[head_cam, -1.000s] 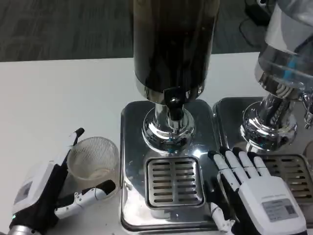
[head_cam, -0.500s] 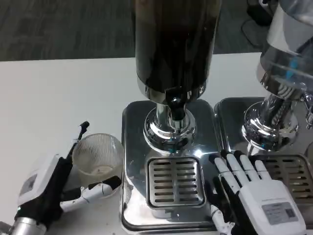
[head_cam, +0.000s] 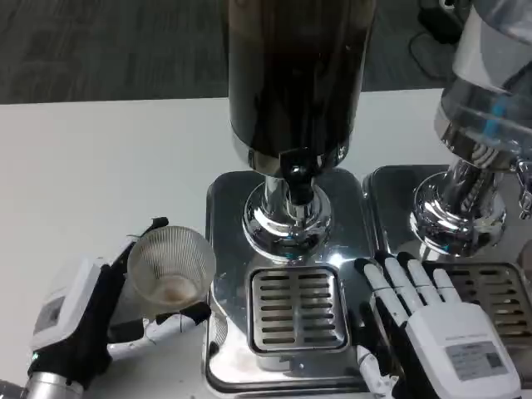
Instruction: Grasp the cup under the faucet to collect the drink, then remove the cup.
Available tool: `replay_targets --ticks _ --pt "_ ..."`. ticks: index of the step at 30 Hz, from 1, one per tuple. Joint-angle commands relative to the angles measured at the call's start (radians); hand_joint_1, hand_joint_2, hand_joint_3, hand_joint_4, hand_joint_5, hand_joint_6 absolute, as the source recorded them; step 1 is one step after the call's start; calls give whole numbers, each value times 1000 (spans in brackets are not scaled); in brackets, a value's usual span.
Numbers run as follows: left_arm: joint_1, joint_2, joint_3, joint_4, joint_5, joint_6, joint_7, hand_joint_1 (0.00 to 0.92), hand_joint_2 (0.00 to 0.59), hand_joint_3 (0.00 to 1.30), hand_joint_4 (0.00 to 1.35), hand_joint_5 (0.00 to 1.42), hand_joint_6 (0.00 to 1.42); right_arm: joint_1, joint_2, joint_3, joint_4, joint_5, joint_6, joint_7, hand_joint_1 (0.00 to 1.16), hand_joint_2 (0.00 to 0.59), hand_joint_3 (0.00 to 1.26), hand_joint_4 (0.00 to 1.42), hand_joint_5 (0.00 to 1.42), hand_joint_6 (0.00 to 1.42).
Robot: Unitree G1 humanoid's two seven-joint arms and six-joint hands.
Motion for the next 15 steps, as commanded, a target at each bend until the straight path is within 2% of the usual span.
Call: replay_targets --ticks 1,15 --pt "2 -4 1 4 18 -22 72 492 138 254 316 529 298 0 -8 -4 -5 -1 4 -2 41 517 64 0 0 0" --pt "-3 -12 3 28 37 -70 175 484 161 318 380 615 344 0 -16 -7 -14 4 4 6 40 517 72 0 0 0"
